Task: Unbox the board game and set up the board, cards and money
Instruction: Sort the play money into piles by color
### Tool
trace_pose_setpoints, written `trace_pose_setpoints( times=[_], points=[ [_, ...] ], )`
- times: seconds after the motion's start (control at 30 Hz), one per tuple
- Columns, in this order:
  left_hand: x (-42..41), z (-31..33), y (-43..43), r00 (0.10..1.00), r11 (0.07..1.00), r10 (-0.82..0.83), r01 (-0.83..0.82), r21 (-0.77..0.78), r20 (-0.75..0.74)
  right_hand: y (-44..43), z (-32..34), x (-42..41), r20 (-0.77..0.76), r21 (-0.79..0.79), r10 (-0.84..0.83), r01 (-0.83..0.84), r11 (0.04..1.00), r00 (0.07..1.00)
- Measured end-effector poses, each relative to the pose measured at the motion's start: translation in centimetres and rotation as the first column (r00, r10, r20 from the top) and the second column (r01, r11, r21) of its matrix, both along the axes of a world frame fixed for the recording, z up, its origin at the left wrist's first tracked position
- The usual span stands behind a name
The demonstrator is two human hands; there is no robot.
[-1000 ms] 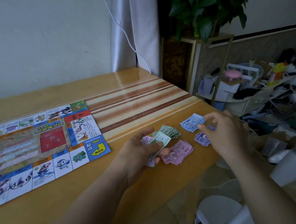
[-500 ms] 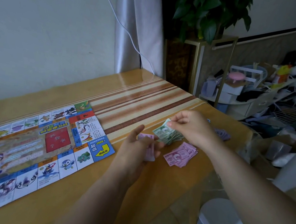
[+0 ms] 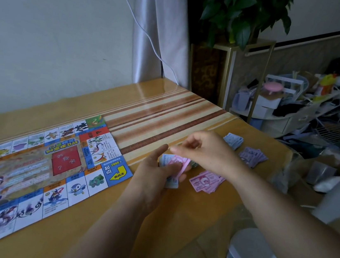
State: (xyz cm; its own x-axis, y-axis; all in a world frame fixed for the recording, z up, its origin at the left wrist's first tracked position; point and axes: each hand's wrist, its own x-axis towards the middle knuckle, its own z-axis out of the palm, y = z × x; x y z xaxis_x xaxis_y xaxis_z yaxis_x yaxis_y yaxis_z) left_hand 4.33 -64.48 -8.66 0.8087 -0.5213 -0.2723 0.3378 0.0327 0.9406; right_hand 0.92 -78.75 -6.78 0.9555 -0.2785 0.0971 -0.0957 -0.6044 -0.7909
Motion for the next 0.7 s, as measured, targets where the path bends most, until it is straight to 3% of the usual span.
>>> trace_pose_setpoints(
  times=[0.13,0.33,0.47,0.57,0.63,0.7],
  points=[
    [-0.3,-0.3,-0.3,0.999,0.999,-0.041,0.04,0.025,0.024,-0.1,0.0,-0.9,-0.056,-0.009,0.029,-0.03,1.0,0.998],
    [-0.1,-0.2,0.1,0.975,0.982,-0.032,-0.011,-0.191,-0.221,-2.1,-1.6,-2.7,-0.019,-0.004,-0.091,0.091,0.996,0.996],
    [0.4,-0.6,0.6,0.982,0.986,-0.013,-0.019,-0.164,-0.187,-2.1,-3.5,-3.5,-0.116,-0.247,-0.149,0.117,0.962,0.982],
    [0.3,-1.0,0.5,0.997,0.999,-0.032,0.029,-0.036,-0.072,-1.7,-3.7,-3.7,0.029,-0.376,-0.198,0.195,0.906,0.98],
    [0.3,-1.3,0.2,0.999,0.996,-0.048,0.047,0.074,0.004,-1.6,-3.0,-3.6,0.138,-0.23,-0.196,0.224,0.947,0.971],
    [0.0,-1.2,-0.1,0.995,0.989,-0.092,0.085,0.123,0.05,-1.1,-2.0,-3.2,0.1,-0.031,-0.138,0.142,0.989,0.985]
  ],
)
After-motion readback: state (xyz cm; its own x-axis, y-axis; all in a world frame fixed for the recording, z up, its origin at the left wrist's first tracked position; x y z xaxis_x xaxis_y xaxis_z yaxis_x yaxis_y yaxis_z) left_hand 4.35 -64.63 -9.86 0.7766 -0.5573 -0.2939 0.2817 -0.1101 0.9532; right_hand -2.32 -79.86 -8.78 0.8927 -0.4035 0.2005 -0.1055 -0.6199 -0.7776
